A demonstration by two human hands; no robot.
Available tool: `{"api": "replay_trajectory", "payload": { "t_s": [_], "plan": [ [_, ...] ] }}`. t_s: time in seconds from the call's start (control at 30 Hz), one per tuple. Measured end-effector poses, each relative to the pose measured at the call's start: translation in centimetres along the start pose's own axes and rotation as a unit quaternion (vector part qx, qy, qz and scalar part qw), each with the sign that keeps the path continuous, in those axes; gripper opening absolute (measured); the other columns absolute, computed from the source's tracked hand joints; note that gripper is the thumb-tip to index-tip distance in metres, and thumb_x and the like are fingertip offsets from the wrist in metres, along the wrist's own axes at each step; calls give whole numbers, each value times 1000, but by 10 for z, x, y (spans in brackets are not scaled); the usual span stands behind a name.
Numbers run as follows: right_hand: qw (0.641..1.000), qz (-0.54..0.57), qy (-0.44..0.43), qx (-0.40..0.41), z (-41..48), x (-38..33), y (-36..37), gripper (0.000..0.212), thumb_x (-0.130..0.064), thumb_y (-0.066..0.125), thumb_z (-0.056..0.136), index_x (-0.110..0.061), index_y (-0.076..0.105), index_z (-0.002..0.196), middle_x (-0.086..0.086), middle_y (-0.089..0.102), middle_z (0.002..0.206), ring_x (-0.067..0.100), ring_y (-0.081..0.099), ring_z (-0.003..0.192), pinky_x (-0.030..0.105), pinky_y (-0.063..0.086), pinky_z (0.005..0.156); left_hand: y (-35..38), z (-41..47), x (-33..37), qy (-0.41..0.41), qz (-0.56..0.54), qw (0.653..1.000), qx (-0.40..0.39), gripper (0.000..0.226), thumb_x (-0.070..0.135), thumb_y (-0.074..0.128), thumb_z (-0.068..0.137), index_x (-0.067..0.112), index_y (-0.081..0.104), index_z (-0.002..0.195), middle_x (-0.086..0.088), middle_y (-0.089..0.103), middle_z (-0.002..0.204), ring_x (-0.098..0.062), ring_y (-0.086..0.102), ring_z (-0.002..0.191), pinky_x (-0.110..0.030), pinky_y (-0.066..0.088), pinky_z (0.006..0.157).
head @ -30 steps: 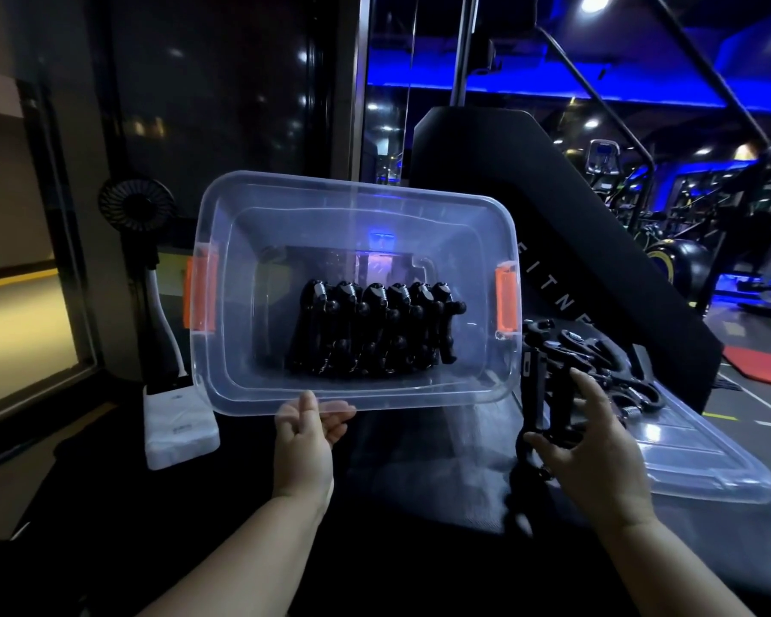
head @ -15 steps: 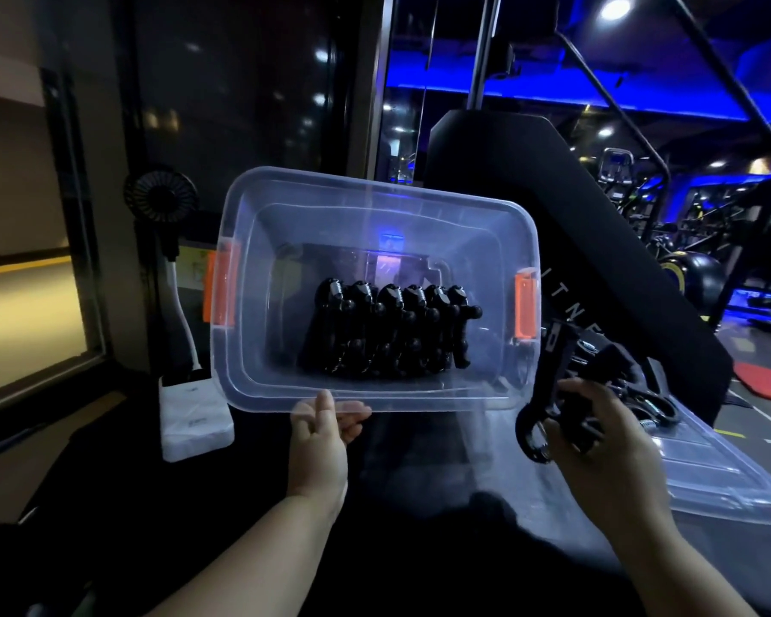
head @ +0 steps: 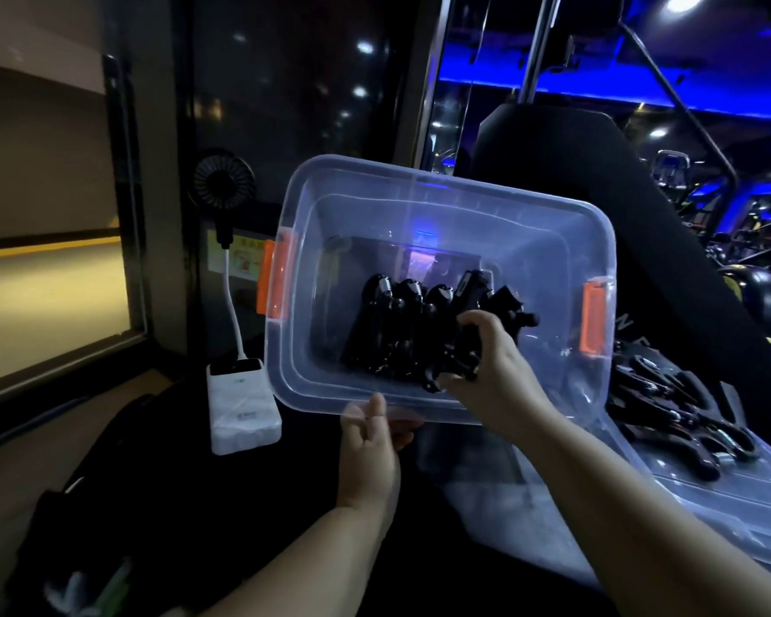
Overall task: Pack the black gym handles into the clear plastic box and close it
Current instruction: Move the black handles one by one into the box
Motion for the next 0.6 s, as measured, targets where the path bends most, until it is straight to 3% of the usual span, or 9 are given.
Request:
{"api": "replay_trajectory", "payload": {
  "t_s": [0.17,0.27,0.37,0.43,0.5,0.6],
  "plan": [
    [995,-54,-35,-75,28,-24,37,76,-22,74,74,-25,33,138,10,48,126,26,53,108,25,39,83,-2,4,-3,-9,-15,1000,4,13,24,41,100,12,48,99,-21,68,88,-19,67,68,-28,47,65],
    [991,-72,-67,-95,37,-35,52,76,-22,74,74,-23,33,138,11,48,127,30,56,108,29,43,87,-4,8,-9,-8,-17,1000,8,16,24,42,100,12,50,105,-26,67,100,-26,67,79,-26,48,64],
    [983,-107,-92,-115,46,-47,63,74,-27,73,75,-25,33,137,11,48,129,30,54,110,33,43,88,-6,10,-14,-3,-19,1000,7,24,26,43,99,6,49,113,-29,66,103,-38,65,90,-25,48,64],
    [977,-140,-104,-122,54,-55,68,73,-30,73,76,-27,33,137,10,49,127,31,54,111,34,44,87,-7,10,-16,8,-16,1000,-2,25,26,42,99,6,50,111,-28,66,101,-35,65,87,-25,48,65],
    [970,-173,-110,-131,62,-60,76,72,-33,73,77,-26,33,136,10,50,124,32,55,109,35,44,85,-9,9,-18,26,-12,999,-16,29,36,44,96,10,52,108,-24,68,99,-29,67,85,-25,49,66],
    [961,-211,-105,-145,75,-64,88,72,-35,74,78,-25,32,136,10,52,120,32,56,106,36,43,83,-12,6,-18,55,17,998,-32,63,68,52,78,12,53,106,-20,69,98,-28,67,90,-32,51,74]
  ]
}}
Point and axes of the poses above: each hand's wrist, its own z-axis towards the middle knuckle, its own y-axis out of the palm, x = y × z, the point moved 1 cm from there along z, towards the middle knuckle
